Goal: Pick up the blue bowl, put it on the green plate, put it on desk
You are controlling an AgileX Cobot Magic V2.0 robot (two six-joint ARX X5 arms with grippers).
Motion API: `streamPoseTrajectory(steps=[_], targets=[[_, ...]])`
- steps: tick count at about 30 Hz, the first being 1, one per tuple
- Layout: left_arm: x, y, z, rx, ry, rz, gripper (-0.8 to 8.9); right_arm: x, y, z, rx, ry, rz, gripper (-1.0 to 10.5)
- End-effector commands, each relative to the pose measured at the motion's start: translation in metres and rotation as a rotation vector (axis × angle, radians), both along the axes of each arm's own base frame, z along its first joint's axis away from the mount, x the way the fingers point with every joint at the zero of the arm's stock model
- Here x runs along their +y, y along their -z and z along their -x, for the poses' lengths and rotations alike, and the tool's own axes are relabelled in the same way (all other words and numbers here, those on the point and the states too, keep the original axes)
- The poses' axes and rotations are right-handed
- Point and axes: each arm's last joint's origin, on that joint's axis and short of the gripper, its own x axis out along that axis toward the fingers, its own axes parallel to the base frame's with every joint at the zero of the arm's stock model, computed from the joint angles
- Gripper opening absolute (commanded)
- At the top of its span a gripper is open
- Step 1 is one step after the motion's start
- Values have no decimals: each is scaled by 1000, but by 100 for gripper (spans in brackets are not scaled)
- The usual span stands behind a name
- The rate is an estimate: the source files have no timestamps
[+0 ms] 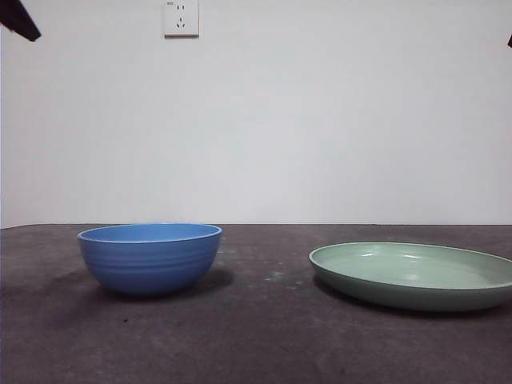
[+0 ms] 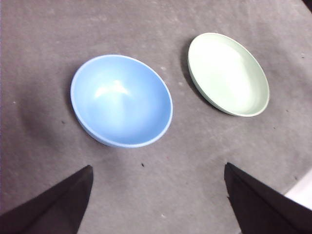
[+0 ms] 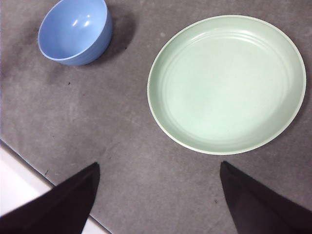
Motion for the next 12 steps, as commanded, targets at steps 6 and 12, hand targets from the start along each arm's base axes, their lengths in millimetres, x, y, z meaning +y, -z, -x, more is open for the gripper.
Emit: streamPoseTrajectory(steps=[6, 12], targets=[[-18, -22, -39, 6, -10, -82, 423, 1, -6, -1, -20, -1, -8, 395], [-39, -16, -81, 67, -38, -206, 402, 1, -6, -1, -19, 0, -9, 395]])
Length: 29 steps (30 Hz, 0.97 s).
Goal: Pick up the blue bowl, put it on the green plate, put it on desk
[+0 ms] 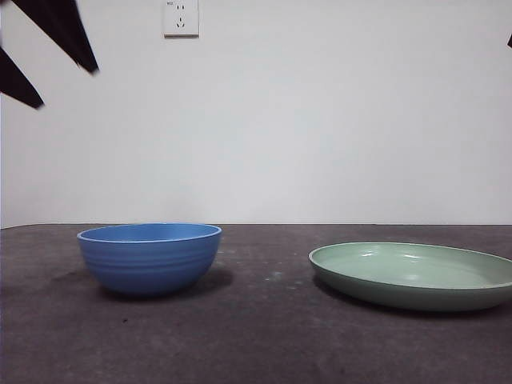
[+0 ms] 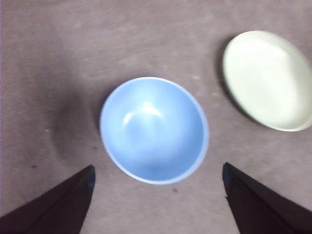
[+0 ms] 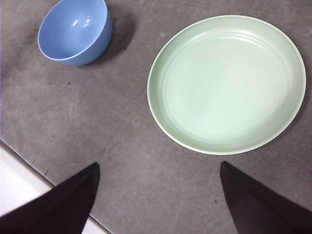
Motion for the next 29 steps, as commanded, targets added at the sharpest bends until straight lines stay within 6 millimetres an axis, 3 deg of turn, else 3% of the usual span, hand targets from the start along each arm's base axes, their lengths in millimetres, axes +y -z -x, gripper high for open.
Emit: streamPoseTrajectory(steps=[1, 7, 13, 24, 29], targets=[[-9, 2, -20, 17, -10, -41, 402, 1, -6, -1, -19, 0, -9, 395], [-24, 28, -60, 99, -28, -127, 402, 1, -6, -1, -19, 0, -9, 395], [-32, 62, -87, 158, -41, -169, 402, 1, -6, -1, -20, 0, -8, 395], [-39, 106, -107, 262, -39, -210, 397, 1, -6, -2, -27, 1, -7, 394], [-40, 112, -111, 274, -43, -213, 286, 1, -6, -2, -28, 1, -7, 394]])
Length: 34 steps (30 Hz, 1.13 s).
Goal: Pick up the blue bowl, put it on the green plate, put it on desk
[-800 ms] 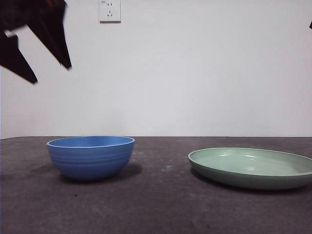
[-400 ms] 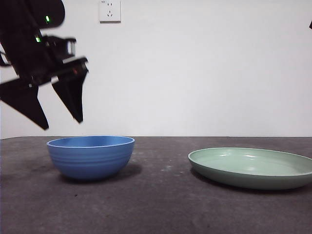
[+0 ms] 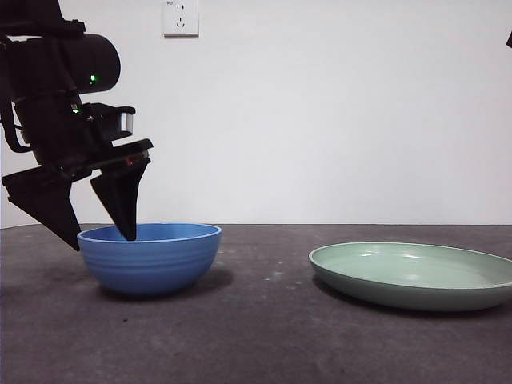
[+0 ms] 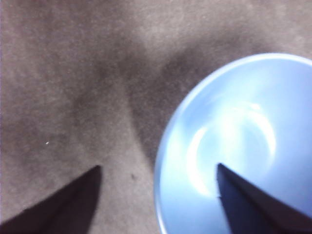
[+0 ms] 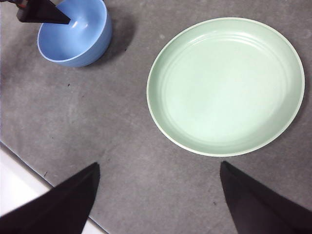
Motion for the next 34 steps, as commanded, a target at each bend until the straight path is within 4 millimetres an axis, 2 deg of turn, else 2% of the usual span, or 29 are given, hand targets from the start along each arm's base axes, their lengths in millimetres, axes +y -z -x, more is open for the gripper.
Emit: streamPoseTrajectory(steps=[1, 7, 11, 21, 27, 34], targets=[[-3, 2, -5, -6, 3, -2, 262, 1, -6, -1, -21, 1, -7, 394], [-3, 2, -6, -9, 0, 0, 82, 1, -6, -2, -25, 1, -7, 394], [-3, 2, -6, -8, 0, 0, 15, 1, -6, -2, -26, 1, -7, 394], [-4, -4, -7, -17, -37, 22, 15, 1, -6, -2, -27, 1, -8, 394], [-15, -35, -3, -90, -34, 72, 15, 1, -6, -2, -27, 1, -8, 394], [-54, -76, 7, -185, 64, 142, 15, 1, -6, -2, -29, 2, -8, 394]])
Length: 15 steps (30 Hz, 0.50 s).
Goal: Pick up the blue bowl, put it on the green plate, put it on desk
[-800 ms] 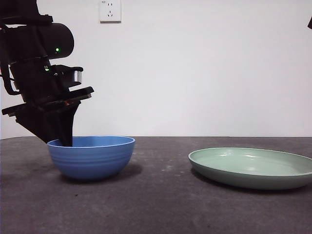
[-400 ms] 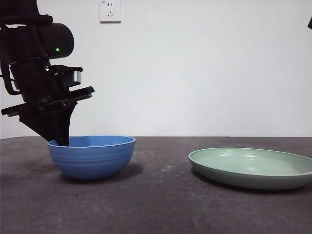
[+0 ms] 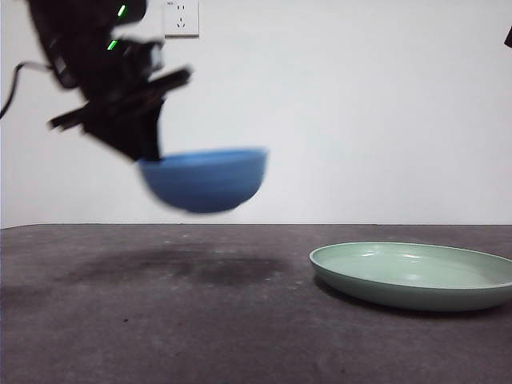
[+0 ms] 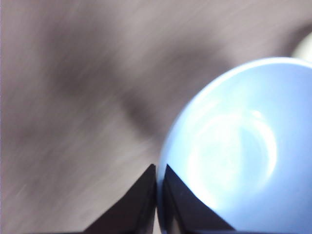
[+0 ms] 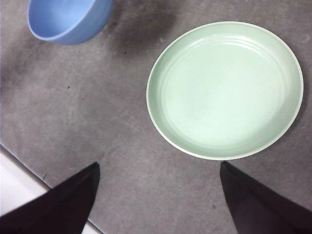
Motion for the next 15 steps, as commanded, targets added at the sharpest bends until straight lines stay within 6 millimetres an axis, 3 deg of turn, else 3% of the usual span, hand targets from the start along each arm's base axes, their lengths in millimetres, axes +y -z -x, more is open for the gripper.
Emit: streamPoseTrajectory(steps=[1, 8, 15], targets=[[-18, -10, 1, -25, 33, 33, 15, 1, -5, -1, -16, 1, -7, 394], [-61, -26, 11, -110, 103, 131, 16, 1, -5, -1, -9, 8, -14, 394], [-103, -16, -1, -82, 164, 126, 16, 0, -6, 1, -12, 12, -17, 394]])
